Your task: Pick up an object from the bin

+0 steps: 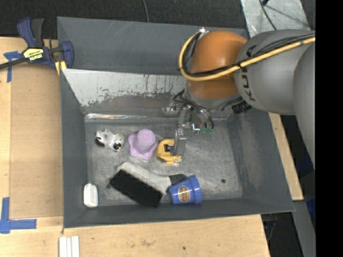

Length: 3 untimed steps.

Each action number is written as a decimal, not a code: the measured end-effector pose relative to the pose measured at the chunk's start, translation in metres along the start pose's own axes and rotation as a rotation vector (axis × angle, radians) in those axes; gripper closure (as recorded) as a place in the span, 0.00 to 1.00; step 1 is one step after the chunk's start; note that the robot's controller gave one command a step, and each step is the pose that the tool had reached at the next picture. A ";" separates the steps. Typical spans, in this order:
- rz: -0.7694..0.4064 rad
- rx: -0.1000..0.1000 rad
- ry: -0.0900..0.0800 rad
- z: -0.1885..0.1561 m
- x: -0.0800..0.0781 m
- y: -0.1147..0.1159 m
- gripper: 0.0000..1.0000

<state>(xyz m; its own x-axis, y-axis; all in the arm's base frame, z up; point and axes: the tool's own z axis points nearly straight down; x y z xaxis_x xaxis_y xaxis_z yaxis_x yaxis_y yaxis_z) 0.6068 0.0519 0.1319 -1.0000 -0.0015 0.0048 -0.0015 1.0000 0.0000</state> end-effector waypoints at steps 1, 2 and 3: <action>0.001 -0.001 -0.008 -0.005 -0.002 0.000 0.00; 0.032 -0.001 -0.010 0.060 0.028 -0.017 0.00; 0.202 -0.001 -0.008 0.042 0.028 -0.014 0.00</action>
Offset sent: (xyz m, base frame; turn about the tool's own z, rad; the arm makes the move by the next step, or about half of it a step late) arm -0.0305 -0.0177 -0.0619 0.0341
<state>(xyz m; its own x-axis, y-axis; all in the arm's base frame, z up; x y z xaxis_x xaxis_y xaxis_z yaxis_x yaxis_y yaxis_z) 0.5786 0.0380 0.0895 -0.9799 0.1995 -0.0034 0.1995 0.9799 0.0012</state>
